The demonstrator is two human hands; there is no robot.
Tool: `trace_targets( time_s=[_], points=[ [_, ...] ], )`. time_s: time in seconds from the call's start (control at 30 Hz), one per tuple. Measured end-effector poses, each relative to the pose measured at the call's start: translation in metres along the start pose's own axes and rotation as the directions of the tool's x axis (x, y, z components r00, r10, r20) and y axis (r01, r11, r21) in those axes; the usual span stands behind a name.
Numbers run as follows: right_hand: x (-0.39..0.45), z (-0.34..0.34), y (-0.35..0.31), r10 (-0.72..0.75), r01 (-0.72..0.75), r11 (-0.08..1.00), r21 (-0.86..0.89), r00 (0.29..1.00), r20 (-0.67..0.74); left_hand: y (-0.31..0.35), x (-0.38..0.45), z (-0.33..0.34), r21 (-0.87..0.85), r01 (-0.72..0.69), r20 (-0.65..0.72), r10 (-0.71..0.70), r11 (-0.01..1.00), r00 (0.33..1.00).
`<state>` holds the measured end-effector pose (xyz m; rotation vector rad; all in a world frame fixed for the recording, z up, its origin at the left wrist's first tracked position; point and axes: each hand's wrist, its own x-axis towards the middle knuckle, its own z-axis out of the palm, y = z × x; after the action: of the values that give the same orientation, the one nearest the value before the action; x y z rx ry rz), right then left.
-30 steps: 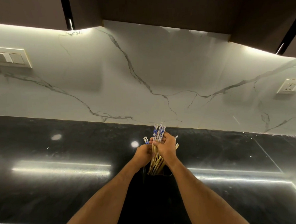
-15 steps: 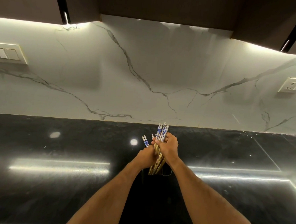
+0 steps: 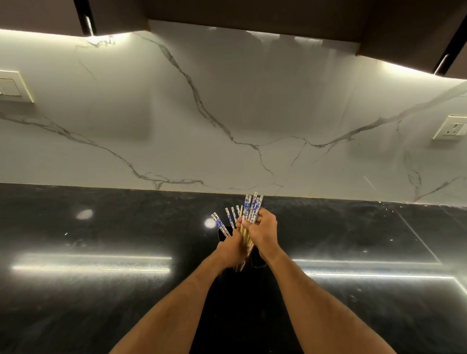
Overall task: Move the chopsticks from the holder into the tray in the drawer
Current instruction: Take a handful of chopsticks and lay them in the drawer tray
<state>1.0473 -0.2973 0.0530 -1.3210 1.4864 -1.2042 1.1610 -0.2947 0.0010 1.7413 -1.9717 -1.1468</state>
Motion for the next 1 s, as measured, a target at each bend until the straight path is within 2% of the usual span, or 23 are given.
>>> trace_targets(
  time_s=[0.2,0.33,0.63,0.8,1.0],
  points=[
    [0.001,-0.007,-0.008,0.033,-0.034,0.995,0.091,0.999,0.016,0.026,-0.034,-0.009,-0.14,-0.063,-0.159,0.04,0.988,0.987],
    [0.0,-0.01,-0.015,0.012,-0.013,0.989,0.144,1.0,0.01,0.025,-0.035,-0.015,-0.13,-0.097,-0.248,0.063,0.987,0.967],
    [-0.007,-0.024,-0.068,-0.157,0.146,0.967,0.211,0.987,0.032,0.048,-0.048,-0.039,-0.238,-0.248,-0.428,0.128,0.939,0.895],
    [-0.01,-0.043,-0.099,-0.321,0.287,0.928,0.238,0.94,0.116,0.065,-0.068,-0.054,-0.441,-0.339,-0.373,0.174,0.831,0.912],
    [-0.019,-0.066,-0.121,-0.415,0.401,0.91,0.109,0.88,0.231,0.078,-0.095,-0.058,-0.545,-0.34,-0.268,0.225,0.767,0.937]
  ],
)
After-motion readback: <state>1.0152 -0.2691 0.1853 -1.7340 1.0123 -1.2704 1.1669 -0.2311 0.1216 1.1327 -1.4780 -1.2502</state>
